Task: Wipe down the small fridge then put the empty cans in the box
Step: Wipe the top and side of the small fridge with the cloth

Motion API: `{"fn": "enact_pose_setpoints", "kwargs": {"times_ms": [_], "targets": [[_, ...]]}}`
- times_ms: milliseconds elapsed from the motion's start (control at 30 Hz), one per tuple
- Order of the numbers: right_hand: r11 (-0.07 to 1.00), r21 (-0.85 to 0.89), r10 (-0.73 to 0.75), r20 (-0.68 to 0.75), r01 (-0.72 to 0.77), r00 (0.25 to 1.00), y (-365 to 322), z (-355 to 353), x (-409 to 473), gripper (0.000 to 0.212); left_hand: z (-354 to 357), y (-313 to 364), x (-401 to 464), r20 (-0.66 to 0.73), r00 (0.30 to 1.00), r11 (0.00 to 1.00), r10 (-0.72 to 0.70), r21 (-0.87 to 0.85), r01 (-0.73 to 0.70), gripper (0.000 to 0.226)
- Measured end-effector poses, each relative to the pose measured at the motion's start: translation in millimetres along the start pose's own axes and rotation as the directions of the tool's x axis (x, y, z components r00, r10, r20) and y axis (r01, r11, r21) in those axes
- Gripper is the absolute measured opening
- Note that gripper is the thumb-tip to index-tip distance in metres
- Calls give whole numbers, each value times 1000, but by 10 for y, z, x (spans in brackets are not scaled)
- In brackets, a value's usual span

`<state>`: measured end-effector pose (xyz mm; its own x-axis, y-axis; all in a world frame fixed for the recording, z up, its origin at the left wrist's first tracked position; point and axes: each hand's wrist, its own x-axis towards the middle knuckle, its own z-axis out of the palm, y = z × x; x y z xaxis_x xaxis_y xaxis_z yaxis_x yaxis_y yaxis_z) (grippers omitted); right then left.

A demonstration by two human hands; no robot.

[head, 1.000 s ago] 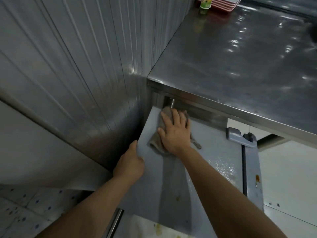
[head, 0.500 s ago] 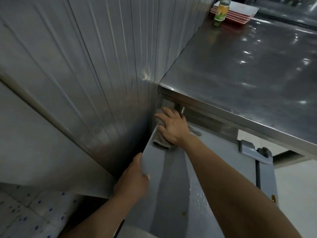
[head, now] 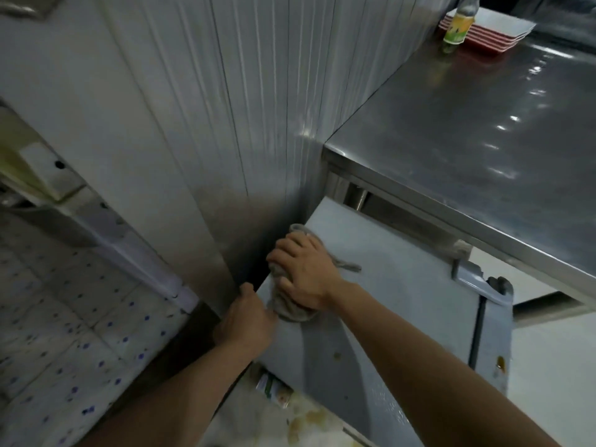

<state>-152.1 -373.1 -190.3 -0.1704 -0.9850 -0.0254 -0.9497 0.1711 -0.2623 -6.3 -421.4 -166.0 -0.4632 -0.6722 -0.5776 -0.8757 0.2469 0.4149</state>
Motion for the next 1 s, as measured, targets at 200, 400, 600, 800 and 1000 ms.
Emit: {"fn": "enact_pose_setpoints", "kwargs": {"times_ms": [200,400,600,800,1000], "targets": [[997,-33,-60,83,63,995,111,-27,91,67,17,-272,-217,-39,999,998,24,-55,-26,32],[980,-38,192,-65,-195,979,28,74,146,58,49,-361,-196,-41,999,968,16,-248,-26,37],[989,-9,147,-5,-147,989,-577,185,-192,50,-35,-753,-288,11,999,919,46,-393,-38,49],[987,-118,115,50,-108,992,-1227,334,-318,51,-189,-1026,-378,-5,999,923,39,-384,-38,50],[965,-115,235,-26,-236,972,-1305,401,-637,54,-209,-940,-404,2,986,932,165,-326,-156,57]]}}
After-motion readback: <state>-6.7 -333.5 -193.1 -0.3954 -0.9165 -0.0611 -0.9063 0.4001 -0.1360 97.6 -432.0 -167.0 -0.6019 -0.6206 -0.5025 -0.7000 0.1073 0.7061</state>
